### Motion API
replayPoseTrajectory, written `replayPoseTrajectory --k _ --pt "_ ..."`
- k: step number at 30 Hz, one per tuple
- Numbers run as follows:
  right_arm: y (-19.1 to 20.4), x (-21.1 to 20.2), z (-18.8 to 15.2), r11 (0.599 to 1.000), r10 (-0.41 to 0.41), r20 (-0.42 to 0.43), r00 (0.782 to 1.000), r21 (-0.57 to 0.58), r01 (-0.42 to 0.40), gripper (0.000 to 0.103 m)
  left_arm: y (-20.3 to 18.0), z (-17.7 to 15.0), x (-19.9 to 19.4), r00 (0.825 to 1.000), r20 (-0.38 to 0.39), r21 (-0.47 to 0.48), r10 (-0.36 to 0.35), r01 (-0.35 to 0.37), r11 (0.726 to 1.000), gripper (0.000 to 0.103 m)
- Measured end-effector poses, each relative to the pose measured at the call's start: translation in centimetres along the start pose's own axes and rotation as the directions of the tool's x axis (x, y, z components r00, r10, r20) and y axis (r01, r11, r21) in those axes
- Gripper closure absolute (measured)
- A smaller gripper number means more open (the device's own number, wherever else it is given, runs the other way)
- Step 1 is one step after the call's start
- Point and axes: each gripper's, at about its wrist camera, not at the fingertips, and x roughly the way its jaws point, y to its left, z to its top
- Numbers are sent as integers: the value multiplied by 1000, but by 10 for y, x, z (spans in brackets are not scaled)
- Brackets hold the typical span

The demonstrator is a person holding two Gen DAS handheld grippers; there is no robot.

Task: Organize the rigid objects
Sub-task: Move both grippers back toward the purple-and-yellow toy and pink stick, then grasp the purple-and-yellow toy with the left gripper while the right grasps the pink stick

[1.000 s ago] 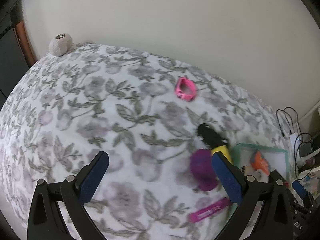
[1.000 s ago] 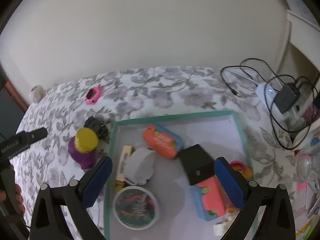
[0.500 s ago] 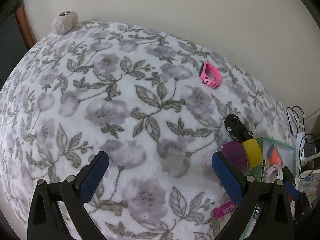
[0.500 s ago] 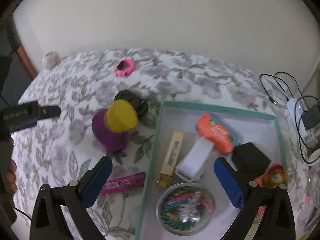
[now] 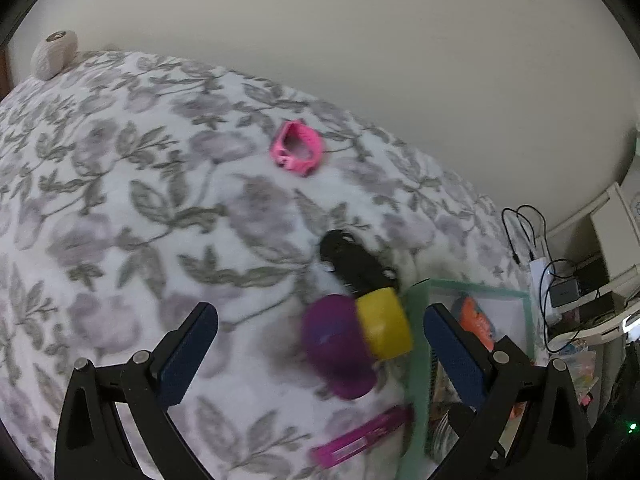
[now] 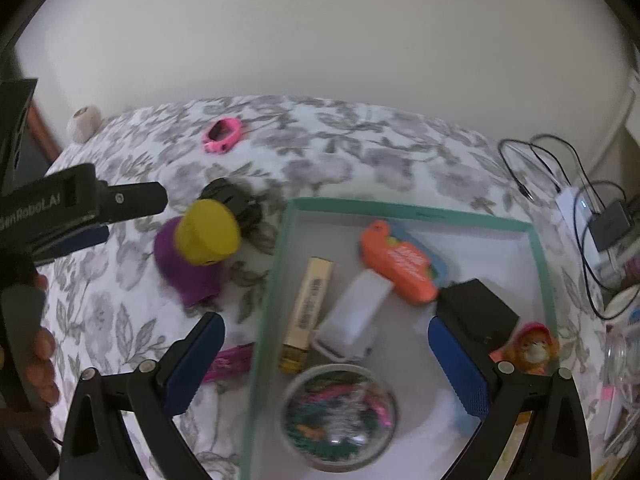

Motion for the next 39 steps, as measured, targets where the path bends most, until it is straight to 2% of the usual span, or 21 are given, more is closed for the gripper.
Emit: replayPoseTrajectory --k 3,9,10,12,14,17,21,26,31,35,39 --pt "-11 0 -1 1000 6 -3 1000 30 -6 0 -3 -4 11 1000 -18 -7 -7 7 1000 1" --pt "-15 -2 -2 999 21 2 1000 33 -21 0 -2 -11 24 997 -38 -54 -67 65 996 2" --pt "-14 -2 -2 999 21 3 1000 30 -21 0 -3 -12 25 997 -39 -57 -73 71 996 3" --pt "-12 -1 -2 999 23 2 1000 25 -23 0 -4 -13 27 994 -52 -71 -95 91 993 19" --pt "-11 -1 -3 1000 23 1 1000 20 -23 0 -4 -14 29 991 -64 -87 -117 111 990 27" --pt "-8 -1 -3 1000 23 0 1000 8 -23 0 -6 -15 29 991 -66 -87 -117 111 990 32" --pt "-2 0 -3 1000 27 1 1000 -12 -27 0 -5 -15 27 990 -77 -89 -117 110 990 32" --pt "9 2 -4 997 41 -12 999 -65 -42 0 -1 -13 20 994 -96 -62 -46 40 997 33" --pt "30 9 -10 981 15 -47 999 -191 -24 0 15 -7 4 995 -83 -31 59 -61 998 32" --pt "54 16 -21 942 -20 -65 998 -336 -3 0 36 0 -10 993 -65 -56 100 -103 993 33" --pt "76 21 -31 889 -86 -40 995 -454 59 0 50 3 -21 988 -52 -55 143 -146 988 33"
